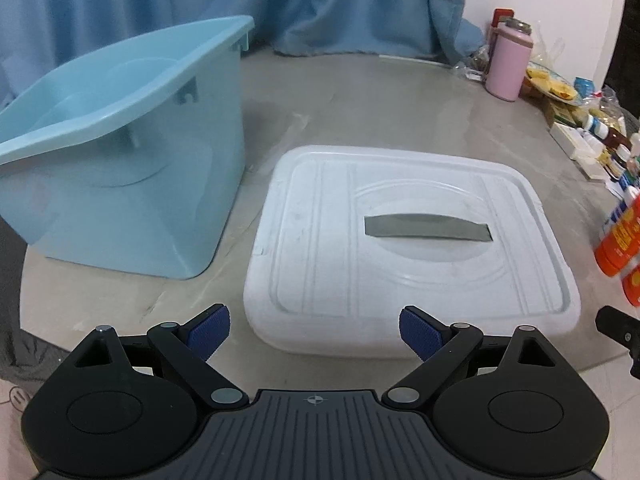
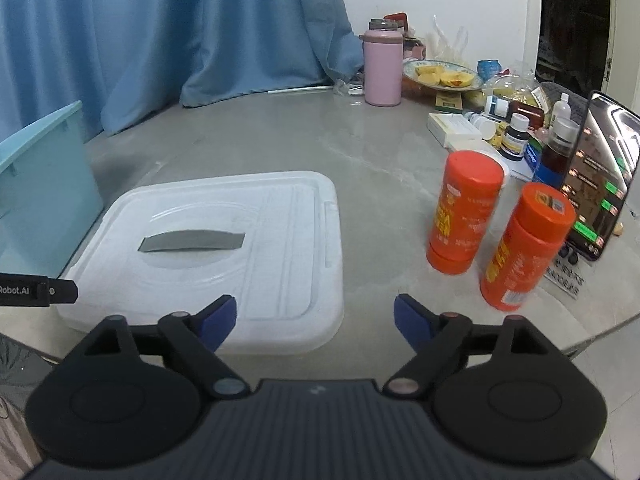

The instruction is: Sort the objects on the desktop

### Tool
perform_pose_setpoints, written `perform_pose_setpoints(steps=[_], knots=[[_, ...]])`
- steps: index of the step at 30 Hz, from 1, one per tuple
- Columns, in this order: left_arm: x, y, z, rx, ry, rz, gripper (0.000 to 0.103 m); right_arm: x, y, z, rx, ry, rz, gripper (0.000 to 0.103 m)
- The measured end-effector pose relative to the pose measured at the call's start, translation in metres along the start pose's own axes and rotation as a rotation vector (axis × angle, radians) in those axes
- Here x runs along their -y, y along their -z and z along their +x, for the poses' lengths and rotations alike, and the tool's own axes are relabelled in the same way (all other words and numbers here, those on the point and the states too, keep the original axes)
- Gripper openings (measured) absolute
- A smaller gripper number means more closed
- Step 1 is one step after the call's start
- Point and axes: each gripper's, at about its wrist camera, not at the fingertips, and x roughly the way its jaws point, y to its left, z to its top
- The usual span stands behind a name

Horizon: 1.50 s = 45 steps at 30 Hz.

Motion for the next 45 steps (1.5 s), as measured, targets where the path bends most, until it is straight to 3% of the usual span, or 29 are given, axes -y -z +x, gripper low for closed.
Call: perform_pose_setpoints(steps=[27, 35, 40, 45], knots=[[0.007, -0.084, 0.113, -0.183, -0.027, 0.035, 0.094, -0.016, -0.058, 0.115, -0.236, -0.035, -0.013, 0.092], [0.005, -0.093, 0.136, -0.237, -0.010, 0.028, 0.094, -0.021, -0.064, 0.139, -0.318, -0.026, 0.005, 0.095], [0.007, -0.098, 0.146, -0.247, 0.018, 0.016, 0.103, -0.022, -0.064, 0.145, -0.333, -0.024, 0.022, 0.103], [0.009, -0.101, 0.151, -0.265, 0.027, 0.025, 0.103, -0.026, -0.065, 0.147, -0.337, -0.012, 0.015, 0.103]])
